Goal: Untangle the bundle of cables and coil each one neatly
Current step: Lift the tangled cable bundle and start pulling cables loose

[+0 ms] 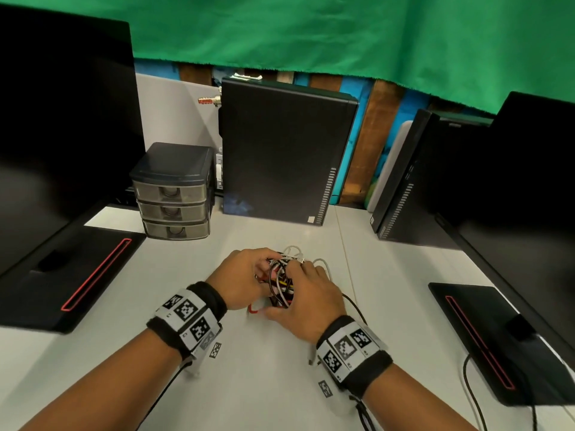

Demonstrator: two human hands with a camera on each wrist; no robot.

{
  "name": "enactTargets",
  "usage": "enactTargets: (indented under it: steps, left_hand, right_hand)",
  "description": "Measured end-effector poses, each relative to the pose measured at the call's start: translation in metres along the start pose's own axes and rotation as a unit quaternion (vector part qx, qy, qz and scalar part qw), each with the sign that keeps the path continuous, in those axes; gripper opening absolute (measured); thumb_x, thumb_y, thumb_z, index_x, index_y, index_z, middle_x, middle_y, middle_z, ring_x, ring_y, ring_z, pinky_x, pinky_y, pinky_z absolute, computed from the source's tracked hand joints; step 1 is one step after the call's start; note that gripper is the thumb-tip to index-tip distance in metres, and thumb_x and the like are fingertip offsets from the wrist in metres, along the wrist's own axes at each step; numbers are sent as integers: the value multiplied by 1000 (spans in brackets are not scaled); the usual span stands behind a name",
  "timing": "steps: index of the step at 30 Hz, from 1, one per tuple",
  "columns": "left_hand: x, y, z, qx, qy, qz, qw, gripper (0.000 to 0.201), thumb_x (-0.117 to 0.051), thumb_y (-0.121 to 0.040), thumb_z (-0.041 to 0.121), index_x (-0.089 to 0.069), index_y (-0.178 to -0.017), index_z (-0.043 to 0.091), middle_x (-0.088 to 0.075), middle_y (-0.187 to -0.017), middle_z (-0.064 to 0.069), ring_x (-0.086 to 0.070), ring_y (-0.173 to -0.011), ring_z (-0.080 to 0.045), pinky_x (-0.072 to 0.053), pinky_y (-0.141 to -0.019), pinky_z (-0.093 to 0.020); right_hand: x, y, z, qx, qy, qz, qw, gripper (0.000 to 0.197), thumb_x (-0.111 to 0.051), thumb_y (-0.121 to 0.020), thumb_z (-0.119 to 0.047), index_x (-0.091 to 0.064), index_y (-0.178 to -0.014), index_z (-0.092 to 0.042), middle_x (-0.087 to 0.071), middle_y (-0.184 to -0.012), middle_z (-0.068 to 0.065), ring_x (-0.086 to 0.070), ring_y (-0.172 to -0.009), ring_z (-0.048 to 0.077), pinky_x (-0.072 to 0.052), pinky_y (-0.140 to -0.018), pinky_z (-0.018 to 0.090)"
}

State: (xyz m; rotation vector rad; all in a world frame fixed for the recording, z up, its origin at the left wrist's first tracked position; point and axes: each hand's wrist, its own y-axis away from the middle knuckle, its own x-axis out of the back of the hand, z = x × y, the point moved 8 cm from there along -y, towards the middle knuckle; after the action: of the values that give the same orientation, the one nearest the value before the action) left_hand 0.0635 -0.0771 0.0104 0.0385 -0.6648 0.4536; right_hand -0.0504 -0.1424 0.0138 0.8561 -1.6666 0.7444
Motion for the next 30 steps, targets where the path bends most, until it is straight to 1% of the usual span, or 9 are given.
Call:
enactTargets:
  steps: [3, 5, 9, 14, 19, 22, 25, 28, 30]
  left_hand:
    - [-1, -1, 5, -15, -42, 18, 999, 53, -79, -66, 21, -68, -116, 34, -74, -102, 11, -69, -93, -7, -58, -87, -36]
    - [0, -2, 10, -23, -55, 24, 998, 49, -78, -73, 13, -68, -118, 32, -73, -104, 10, -68, -94, -6, -57, -88, -34]
    - [6, -5, 7, 11, -59, 24, 998, 49, -79, -80, 6, -65, -122, 27, -67, -87, 8, -60, -65, 0, -51, -69, -13]
    - [22, -5, 14, 20, -40, 38, 998, 11, -78, -86, 22, -79, -97, 21, -76, -81, 6, -70, -75, -5, -57, -76, -25]
    - [21, -3, 24, 44, 13, 36, 998, 12, -74, -89, 23, -71, -99, 27, -75, -70, 8, -70, -67, -7, -56, -79, -30]
    - [14, 1, 28, 62, 75, -6, 995, 11, -78, -86, 20, -73, -95, 23, -75, -70, 0, -71, -66, -15, -55, -69, -30]
    - [10, 0, 31, 53, 60, -17, 997, 27, -85, -77, 27, -72, -101, 25, -73, -83, 1, -66, -76, -12, -51, -73, -27]
    - [16, -18, 27, 43, -54, 16, 997, 63, -88, -70, 38, -58, -125, 36, -56, -122, 8, -52, -113, -10, -44, -99, -28]
    - [1, -33, 18, 71, -62, -55, 994, 81, -86, -72, 42, -45, -141, 36, -43, -145, 7, -40, -134, -13, -36, -111, -31]
  right_hand:
    - [3, -1, -3, 21, 19, 52, 998, 66, -63, -85, -58, -38, -137, -27, -51, -132, -1, -51, -118, 22, -49, -91, 37]
    - [6, -1, -3, 36, 24, 65, 997, 60, -61, -88, -53, -40, -137, -26, -53, -129, 0, -55, -114, 23, -50, -87, 37]
    - [18, -3, 3, 39, 18, 64, 997, 43, -59, -91, -42, -45, -127, -24, -63, -113, 0, -64, -97, 25, -48, -75, 33]
    - [40, -17, 59, -102, -105, 49, 988, 14, -63, -91, -31, -56, -102, -25, -70, -80, -1, -65, -81, 25, -51, -69, 30]
    - [51, -19, 68, -96, -108, 52, 988, 26, -74, -84, -41, -58, -100, -27, -67, -85, -6, -64, -82, 18, -48, -68, 27]
    - [50, -16, 75, -130, -131, 82, 979, 28, -77, -82, -41, -58, -76, -21, -64, -75, -1, -62, -75, 21, -50, -65, 30]
    - [35, -16, 82, -158, -253, 75, 952, 44, -79, -82, -40, -54, -54, -16, -55, -56, -1, -54, -58, 19, -48, -58, 30]
    - [25, -17, 80, -160, -324, 76, 929, 50, -79, -83, -35, -52, -48, -14, -48, -50, 1, -46, -53, 18, -49, -59, 34]
    - [21, -21, 74, -127, -334, 59, 932, 38, -77, -85, -29, -63, -55, -9, -59, -56, 5, -55, -56, 22, -56, -67, 41]
